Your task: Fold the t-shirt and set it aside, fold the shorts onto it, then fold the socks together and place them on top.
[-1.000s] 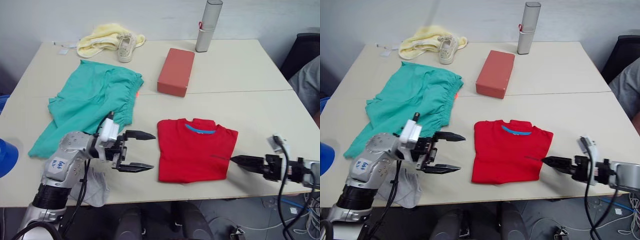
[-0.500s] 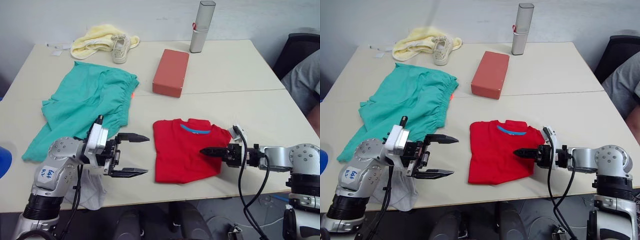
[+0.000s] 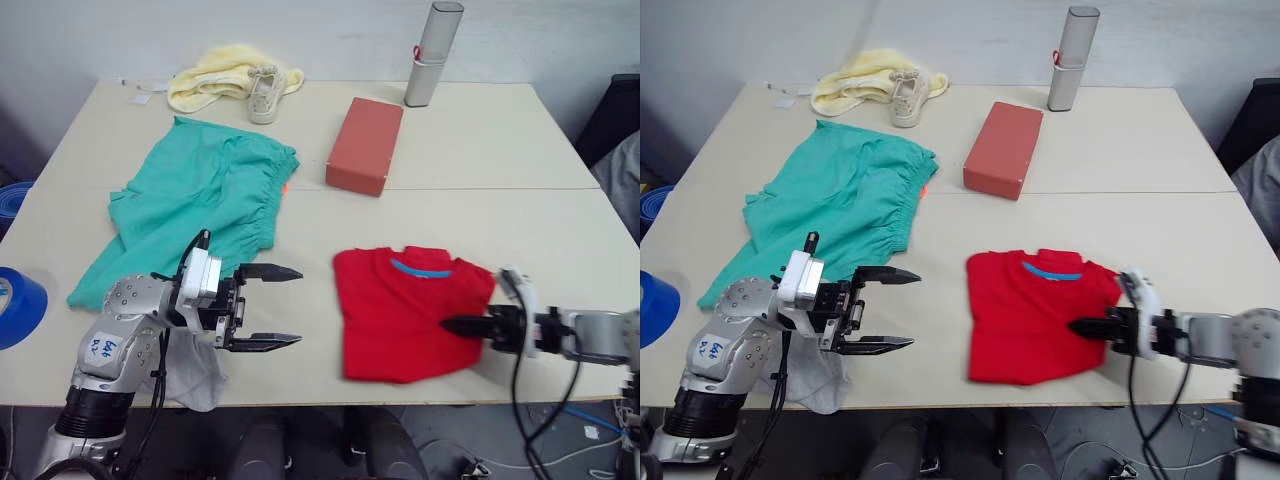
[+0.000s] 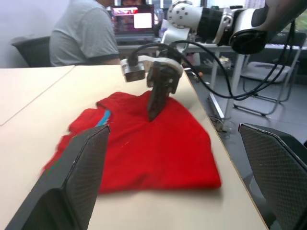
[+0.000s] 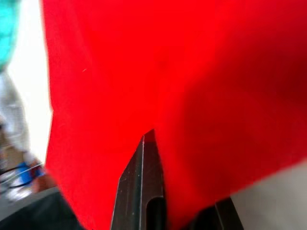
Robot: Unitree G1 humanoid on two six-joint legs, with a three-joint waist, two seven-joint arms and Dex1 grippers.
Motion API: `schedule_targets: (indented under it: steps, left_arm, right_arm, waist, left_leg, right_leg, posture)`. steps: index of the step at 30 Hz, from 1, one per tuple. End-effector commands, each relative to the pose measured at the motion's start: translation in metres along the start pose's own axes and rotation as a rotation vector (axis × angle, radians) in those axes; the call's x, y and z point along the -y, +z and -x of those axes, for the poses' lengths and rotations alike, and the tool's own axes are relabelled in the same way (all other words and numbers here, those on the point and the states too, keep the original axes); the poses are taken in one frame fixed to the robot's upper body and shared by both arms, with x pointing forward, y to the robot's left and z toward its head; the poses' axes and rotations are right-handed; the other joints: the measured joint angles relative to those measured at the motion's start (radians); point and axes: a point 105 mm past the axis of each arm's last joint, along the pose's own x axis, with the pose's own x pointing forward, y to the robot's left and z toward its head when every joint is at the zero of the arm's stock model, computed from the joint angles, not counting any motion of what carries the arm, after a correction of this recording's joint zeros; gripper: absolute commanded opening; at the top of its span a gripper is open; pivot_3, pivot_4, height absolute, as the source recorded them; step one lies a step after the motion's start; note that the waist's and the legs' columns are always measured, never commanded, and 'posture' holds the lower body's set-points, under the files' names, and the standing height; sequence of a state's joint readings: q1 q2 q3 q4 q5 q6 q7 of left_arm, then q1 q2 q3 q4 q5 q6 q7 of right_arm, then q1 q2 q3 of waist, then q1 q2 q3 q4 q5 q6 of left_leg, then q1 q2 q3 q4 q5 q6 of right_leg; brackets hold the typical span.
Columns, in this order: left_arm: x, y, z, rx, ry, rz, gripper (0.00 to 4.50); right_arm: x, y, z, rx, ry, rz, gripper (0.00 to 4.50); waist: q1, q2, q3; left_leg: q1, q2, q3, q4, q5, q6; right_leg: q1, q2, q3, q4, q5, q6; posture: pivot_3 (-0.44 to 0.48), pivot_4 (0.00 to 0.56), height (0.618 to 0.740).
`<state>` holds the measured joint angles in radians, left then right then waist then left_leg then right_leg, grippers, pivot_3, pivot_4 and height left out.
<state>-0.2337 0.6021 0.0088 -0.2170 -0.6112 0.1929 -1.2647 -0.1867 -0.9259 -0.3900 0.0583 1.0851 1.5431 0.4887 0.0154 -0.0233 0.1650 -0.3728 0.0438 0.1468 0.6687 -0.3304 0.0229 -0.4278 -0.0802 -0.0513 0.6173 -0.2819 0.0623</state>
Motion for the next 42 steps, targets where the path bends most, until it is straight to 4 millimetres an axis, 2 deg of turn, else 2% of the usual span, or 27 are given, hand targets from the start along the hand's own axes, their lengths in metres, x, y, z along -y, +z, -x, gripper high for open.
schedule_targets:
  steps: [1,4,9,14,23,26,30,32,35,38,40,42]
  left_arm:
    - [-0.001,0.002,-0.003,0.007,-0.022,-0.028,4.5]
    - [-0.002,0.001,-0.004,0.006,-0.031,-0.027,4.5]
    - [-0.005,-0.001,-0.005,0.004,-0.046,-0.029,4.5]
    - [-0.006,0.0,-0.004,-0.003,-0.057,-0.031,4.5]
    - [-0.009,0.0,-0.004,-0.02,-0.046,-0.068,4.5]
    - [-0.014,0.0,-0.003,-0.026,-0.046,-0.078,4.5]
    - [-0.016,-0.003,-0.002,-0.029,-0.045,-0.067,4.5]
    - [-0.017,-0.005,-0.002,-0.031,-0.044,-0.064,4.5]
    - [-0.021,-0.006,0.0,-0.033,-0.032,-0.064,4.5]
    - [-0.022,-0.009,0.004,-0.037,-0.019,-0.059,4.5]
    - [-0.023,-0.01,0.009,-0.035,0.002,-0.044,4.5]
    - [-0.026,-0.01,0.02,-0.042,0.055,-0.028,4.5]
  right_arm:
    - [0.026,0.016,0.038,0.114,-0.137,-0.016,0.05]
    - [0.045,0.026,0.064,0.18,-0.229,-0.034,0.05]
    - [0.075,0.042,0.096,0.262,-0.366,0.014,0.05]
    - [0.098,0.054,0.103,0.23,-0.45,0.198,0.05]
    - [0.115,0.072,0.107,0.26,-0.497,0.271,0.05]
    - [0.111,0.07,0.109,0.257,-0.449,0.287,0.78]
    - [0.118,0.061,0.125,0.243,-0.494,0.32,2.1]
    - [0.125,0.052,0.138,0.237,-0.539,0.326,2.74]
    - [0.128,0.048,0.169,0.303,-0.604,0.473,3.77]
    - [0.122,0.047,0.186,0.383,-0.597,0.56,3.77]
    - [0.107,0.057,0.198,0.512,-0.58,0.692,3.77]
    - [0.076,0.07,0.202,0.675,-0.466,0.827,3.77]
  waist:
    - [-0.001,0.0,0.0]
    - [-0.005,0.001,0.0]
    - [-0.018,0.002,0.001]
    - [-0.032,0.004,0.002]
    - [-0.042,0.013,0.007]
    - [-0.041,0.014,0.008]
    - [-0.041,0.014,0.008]
    - [-0.04,0.015,0.007]
    - [-0.033,0.015,0.008]
    - [-0.041,0.015,0.008]
    - [-0.047,0.014,0.008]
    - [-0.056,0.014,0.008]
  left_leg:
    - [0.0,0.0,0.0,0.0,0.0,0.0]
    - [0.0,0.0,0.001,0.0,0.0,0.0]
    - [0.001,0.002,0.001,-0.001,0.0,0.0]
    - [0.003,0.004,0.001,-0.001,0.001,-0.002]
    - [0.003,0.004,0.002,-0.001,0.006,-0.009]
    - [0.003,0.004,0.002,0.0,0.006,-0.01]
    - [0.003,0.004,0.002,-0.001,0.006,-0.01]
    - [0.003,0.004,0.002,-0.001,0.006,-0.01]
    - [0.003,0.003,0.002,-0.001,0.006,-0.01]
    - [0.004,0.003,0.003,-0.001,0.006,-0.01]
    - [0.004,0.003,0.003,-0.001,0.006,-0.01]
    - [0.006,0.004,0.004,-0.002,0.006,-0.01]
  right_leg:
    - [0.0,0.0,0.0,-0.001,0.0,0.001]
    - [0.0,0.001,0.0,-0.001,0.001,0.002]
    - [0.0,0.004,0.0,0.0,0.001,0.002]
    - [0.0,0.007,0.001,0.002,0.001,0.002]
    - [-0.001,0.007,0.001,0.003,0.001,0.002]
    - [-0.001,0.007,0.001,0.003,0.001,0.002]
    - [-0.001,0.007,0.002,0.003,0.001,0.002]
    - [-0.001,0.007,0.001,0.003,0.001,0.002]
    - [-0.001,0.006,0.001,0.003,0.001,0.002]
    - [0.0,0.007,0.002,0.003,0.001,0.002]
    - [0.0,0.007,0.002,0.003,0.001,0.003]
    - [0.0,0.008,0.004,0.004,0.001,0.003]
  posture:
    - [0.0,0.15,0.74]
    - [0.0,0.15,0.74]
    - [0.0,0.15,0.74]
    - [0.0,0.15,0.74]
    - [0.0,0.15,0.74]
    - [0.0,0.15,0.74]
    - [0.0,0.15,0.74]
    - [0.0,0.15,0.74]
    - [0.0,0.15,0.74]
    - [0.0,0.15,0.74]
    - [0.0,0.15,0.74]
    - [0.0,0.15,0.74]
